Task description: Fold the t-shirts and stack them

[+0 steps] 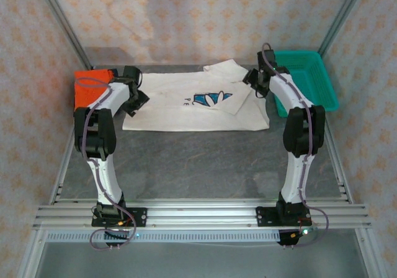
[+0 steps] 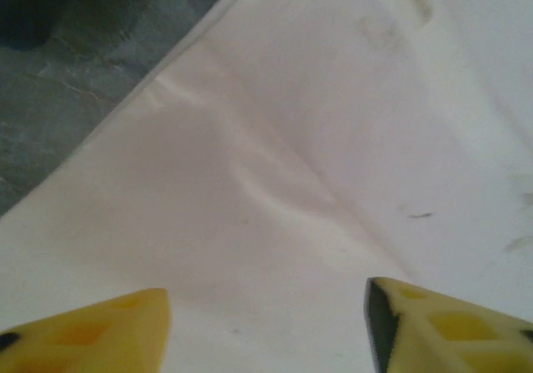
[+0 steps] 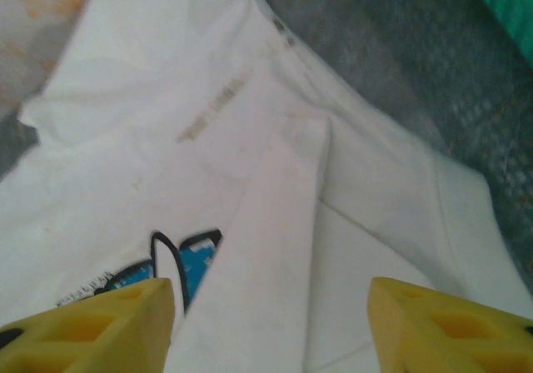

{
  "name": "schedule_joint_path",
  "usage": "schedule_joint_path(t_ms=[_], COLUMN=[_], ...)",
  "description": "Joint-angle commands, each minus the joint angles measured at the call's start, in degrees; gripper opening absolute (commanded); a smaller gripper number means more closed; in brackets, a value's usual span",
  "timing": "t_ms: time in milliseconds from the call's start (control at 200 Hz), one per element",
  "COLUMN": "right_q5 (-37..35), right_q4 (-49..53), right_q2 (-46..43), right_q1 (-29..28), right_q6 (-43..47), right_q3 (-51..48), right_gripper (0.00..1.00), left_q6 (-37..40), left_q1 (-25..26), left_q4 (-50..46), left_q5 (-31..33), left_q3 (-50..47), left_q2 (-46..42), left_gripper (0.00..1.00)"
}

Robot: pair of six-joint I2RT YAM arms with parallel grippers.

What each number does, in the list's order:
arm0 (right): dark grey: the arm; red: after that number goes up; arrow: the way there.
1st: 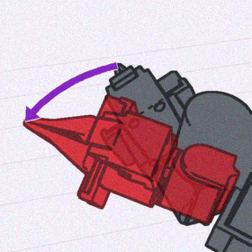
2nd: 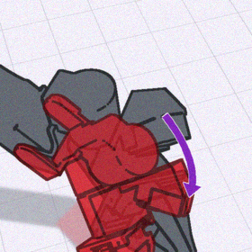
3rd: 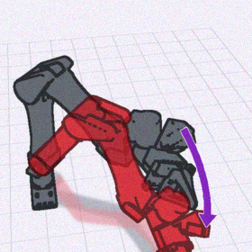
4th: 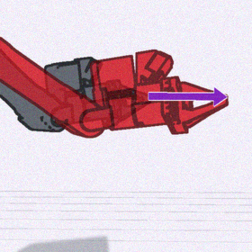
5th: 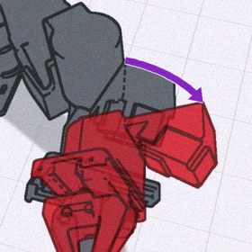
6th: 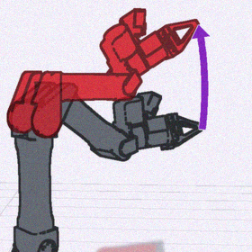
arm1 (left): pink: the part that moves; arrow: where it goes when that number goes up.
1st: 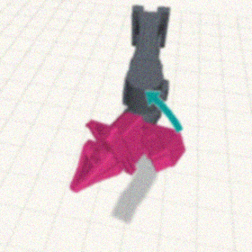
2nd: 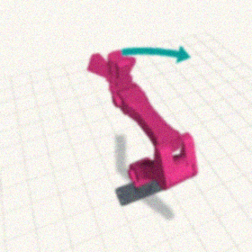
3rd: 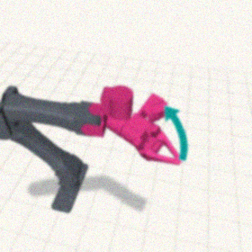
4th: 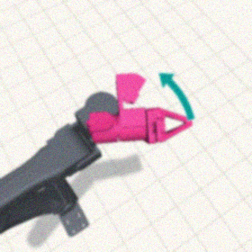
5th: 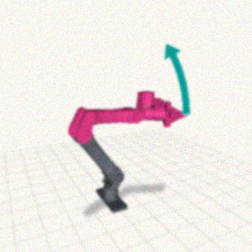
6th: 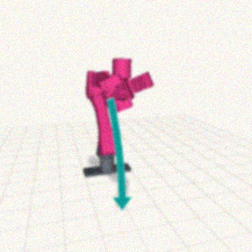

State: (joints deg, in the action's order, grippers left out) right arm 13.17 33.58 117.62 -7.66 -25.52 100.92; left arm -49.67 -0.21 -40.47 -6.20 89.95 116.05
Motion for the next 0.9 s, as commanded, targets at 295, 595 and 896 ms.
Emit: schedule_joint_path(t_ms=[295, 595, 896], right_q5=[7.0, 4.3, 3.2], right_q4=[-4.8, -6.9, -10.8], right_q2=[0.1, -5.8, -17.4], right_q1=[-4.1, -4.1, -4.1], right_q6=[0.1, 1.5, -2.1], right_q3=[-14.4, -26.9, -45.8], right_gripper=[0.47, 0.48, 0.47], left_q6=[1.0, 0.8, 1.9], left_q1=[0.3, 0.3, 0.3], left_q4=[0.2, 3.1, 4.3], left_q5=[2.0, 1.2, 0.9], left_q3=[-6.9, -18.7, -34.3], left_q2=[2.9, -3.0, -15.0], left_gripper=[0.57, 0.64, 0.62])
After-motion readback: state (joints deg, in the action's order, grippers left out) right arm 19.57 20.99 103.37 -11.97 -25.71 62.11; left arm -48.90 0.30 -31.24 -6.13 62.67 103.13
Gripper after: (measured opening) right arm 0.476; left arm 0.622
